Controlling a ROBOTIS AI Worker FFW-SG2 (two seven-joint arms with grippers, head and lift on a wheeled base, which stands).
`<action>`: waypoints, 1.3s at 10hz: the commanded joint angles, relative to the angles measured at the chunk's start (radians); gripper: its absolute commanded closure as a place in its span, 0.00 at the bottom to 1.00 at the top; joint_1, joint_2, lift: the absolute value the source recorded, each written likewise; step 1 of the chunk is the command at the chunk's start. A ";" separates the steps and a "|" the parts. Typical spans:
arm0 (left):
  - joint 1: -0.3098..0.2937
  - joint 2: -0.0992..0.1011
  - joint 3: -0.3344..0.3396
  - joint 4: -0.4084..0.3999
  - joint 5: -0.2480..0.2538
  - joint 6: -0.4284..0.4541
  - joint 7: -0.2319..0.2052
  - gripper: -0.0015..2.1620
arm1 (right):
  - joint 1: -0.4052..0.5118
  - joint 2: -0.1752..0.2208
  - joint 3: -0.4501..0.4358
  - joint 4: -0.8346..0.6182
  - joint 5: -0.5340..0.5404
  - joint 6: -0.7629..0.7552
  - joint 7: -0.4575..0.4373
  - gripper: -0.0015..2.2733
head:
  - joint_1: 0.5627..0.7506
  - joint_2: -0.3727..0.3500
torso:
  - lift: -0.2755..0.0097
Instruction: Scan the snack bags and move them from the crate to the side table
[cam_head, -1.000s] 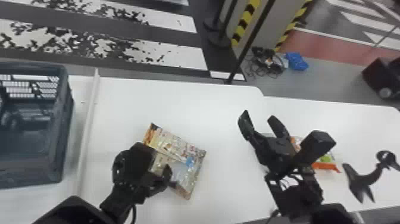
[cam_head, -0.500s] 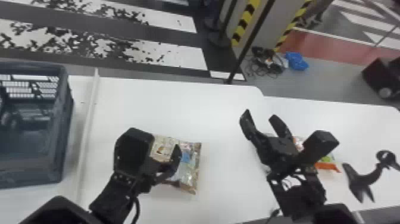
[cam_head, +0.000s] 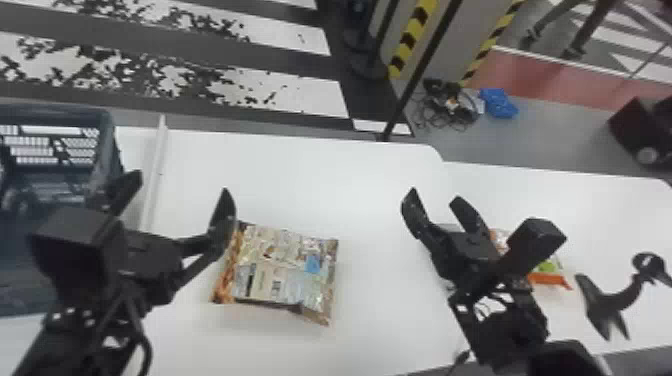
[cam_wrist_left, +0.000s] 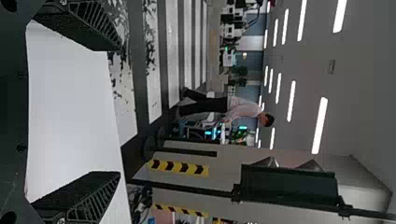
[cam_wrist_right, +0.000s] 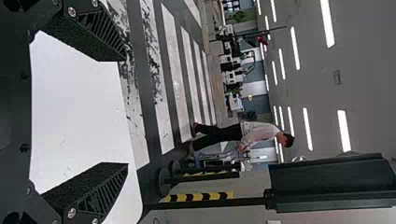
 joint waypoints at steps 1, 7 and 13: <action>0.085 0.009 0.130 -0.063 0.028 -0.036 -0.022 0.02 | -0.007 -0.001 -0.001 0.003 0.000 0.022 0.000 0.06 | 0.70 0.03 | 0.66; 0.197 -0.014 0.394 -0.096 0.133 -0.021 -0.169 0.02 | -0.011 0.026 0.013 0.023 0.016 0.071 0.078 0.06 | 0.70 0.24 | 0.66; 0.241 -0.014 0.456 -0.098 0.210 -0.027 -0.221 0.02 | -0.111 0.040 0.059 0.053 0.043 0.406 0.314 0.90 | 0.70 0.42 | 0.66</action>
